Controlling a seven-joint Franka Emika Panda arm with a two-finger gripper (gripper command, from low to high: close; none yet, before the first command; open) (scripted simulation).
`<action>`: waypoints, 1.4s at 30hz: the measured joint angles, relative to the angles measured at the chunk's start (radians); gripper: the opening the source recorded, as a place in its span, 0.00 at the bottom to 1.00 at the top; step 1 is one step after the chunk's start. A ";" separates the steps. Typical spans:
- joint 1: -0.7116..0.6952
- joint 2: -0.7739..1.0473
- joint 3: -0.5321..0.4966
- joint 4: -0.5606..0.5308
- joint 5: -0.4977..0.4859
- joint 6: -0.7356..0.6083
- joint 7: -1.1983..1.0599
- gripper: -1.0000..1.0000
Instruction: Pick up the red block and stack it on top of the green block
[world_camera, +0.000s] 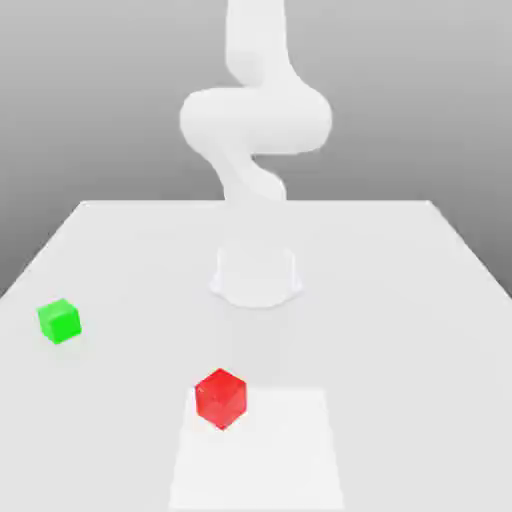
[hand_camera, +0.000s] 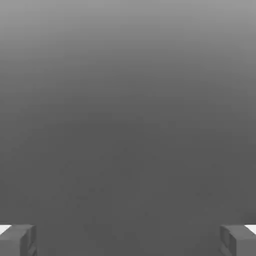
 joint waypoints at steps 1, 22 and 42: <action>-0.013 0.034 0.007 -0.028 0.000 0.024 0.026 0.50; -0.175 0.825 0.044 -0.493 -0.026 0.599 0.512 0.50; -0.278 0.656 -0.012 -0.509 -0.010 0.446 0.558 0.00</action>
